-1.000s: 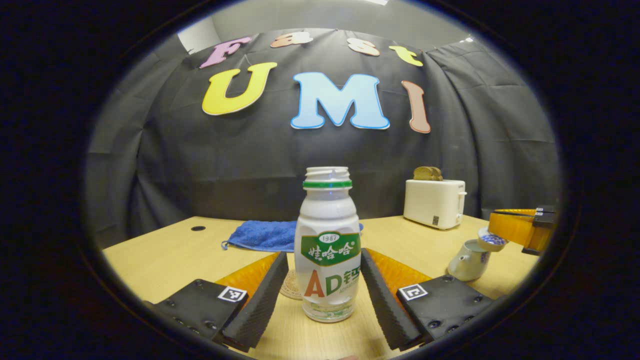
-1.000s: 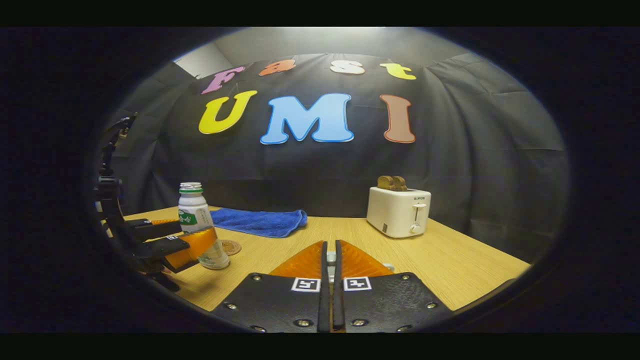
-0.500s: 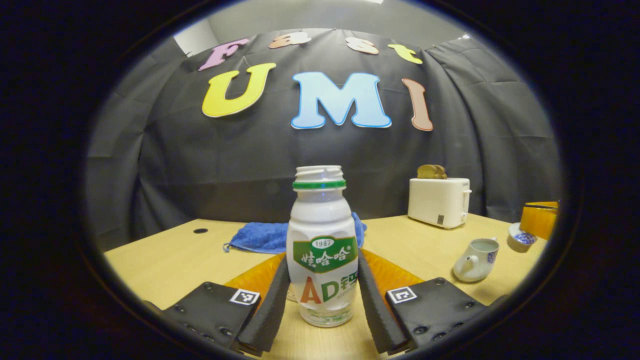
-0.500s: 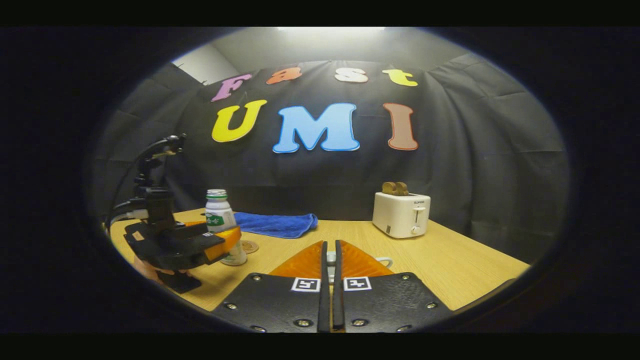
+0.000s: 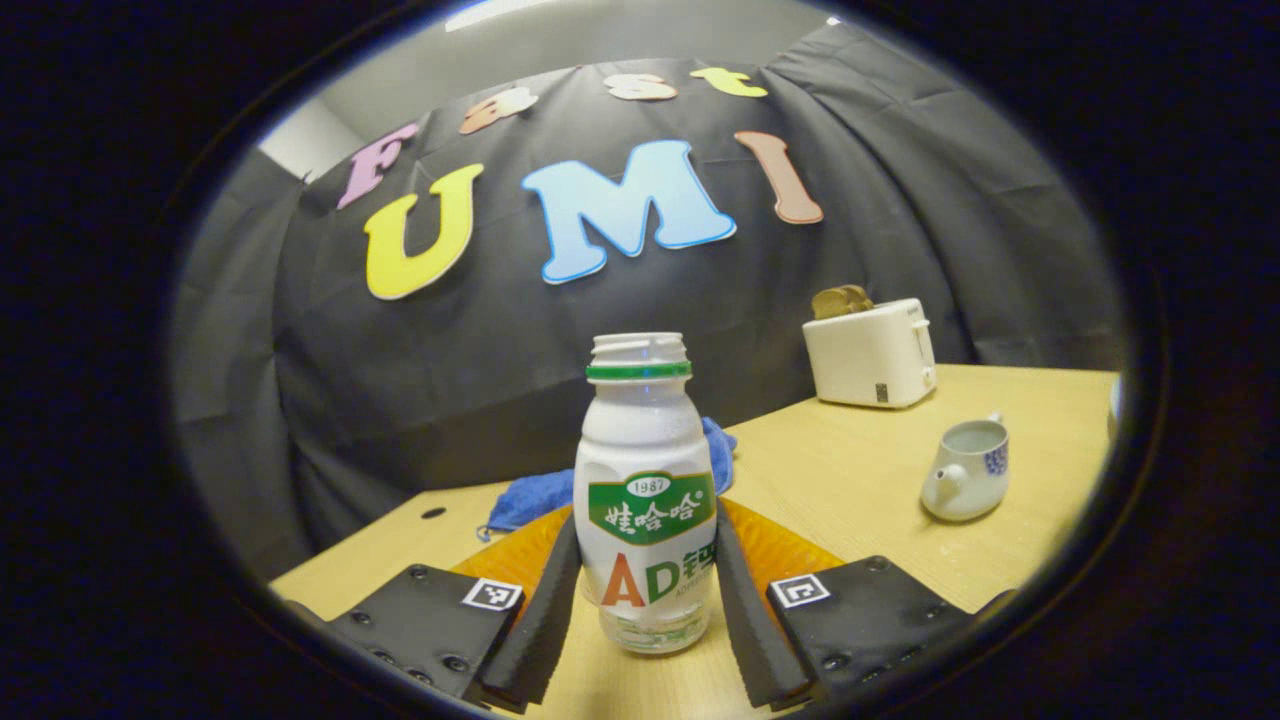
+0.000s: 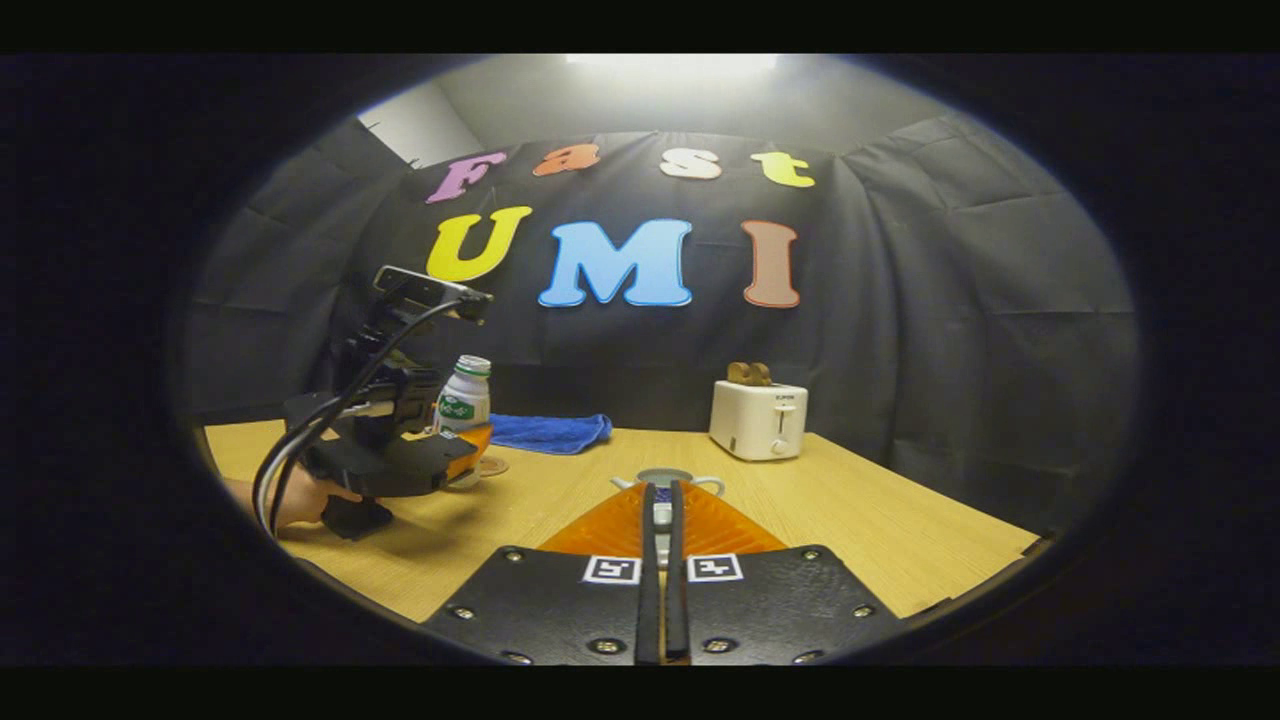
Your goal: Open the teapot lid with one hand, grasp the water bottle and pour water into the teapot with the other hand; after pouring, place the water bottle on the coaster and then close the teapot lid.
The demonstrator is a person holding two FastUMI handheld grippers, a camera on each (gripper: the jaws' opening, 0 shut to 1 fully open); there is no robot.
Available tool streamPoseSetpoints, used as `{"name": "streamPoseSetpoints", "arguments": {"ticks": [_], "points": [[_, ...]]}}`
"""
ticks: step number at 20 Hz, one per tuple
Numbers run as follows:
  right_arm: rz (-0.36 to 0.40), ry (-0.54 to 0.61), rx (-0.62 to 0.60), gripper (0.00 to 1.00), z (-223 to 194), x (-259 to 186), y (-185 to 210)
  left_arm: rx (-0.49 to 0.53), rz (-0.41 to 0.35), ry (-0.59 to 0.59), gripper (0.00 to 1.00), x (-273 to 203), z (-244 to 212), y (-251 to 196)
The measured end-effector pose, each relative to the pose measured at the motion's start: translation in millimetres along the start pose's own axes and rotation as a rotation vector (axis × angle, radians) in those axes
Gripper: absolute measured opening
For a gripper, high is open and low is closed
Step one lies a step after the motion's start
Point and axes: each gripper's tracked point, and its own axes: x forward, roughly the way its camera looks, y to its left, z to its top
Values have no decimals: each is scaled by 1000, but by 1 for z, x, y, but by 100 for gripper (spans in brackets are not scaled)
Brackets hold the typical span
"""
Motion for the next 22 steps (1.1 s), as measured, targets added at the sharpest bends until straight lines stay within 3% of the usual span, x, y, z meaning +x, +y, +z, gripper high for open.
{"name": "streamPoseSetpoints", "arguments": {"ticks": [2, 6, 7, 8, 15, 16, 18, 22], "points": [[-23, 8, 14, 2, -8, -9, -9, 108, -8, -6, 80, 1, 5, -14], [-51, 30, 5, 3, -19, -21, -21, 231, -40, -5, 75, 8, 7, -38], [-56, 32, 4, 2, -20, -23, -23, 260, -41, -3, 70, 8, 8, -41], [-61, 34, 3, 2, -22, -24, -26, 289, -40, -4, 80, 9, 8, -44], [-74, 40, 16, 2, -25, -24, -35, 428, -51, -4, 80, 16, 9, -58], [-77, 38, 17, 2, -25, -24, -36, 456, -51, -3, 75, 17, 9, -60], [-83, 31, 23, 2, -23, -25, -39, 508, -53, -4, 80, 20, 10, -63], [-93, 28, 25, 2, -23, -25, -44, 592, -69, -4, 80, 23, 8, -73]]}}
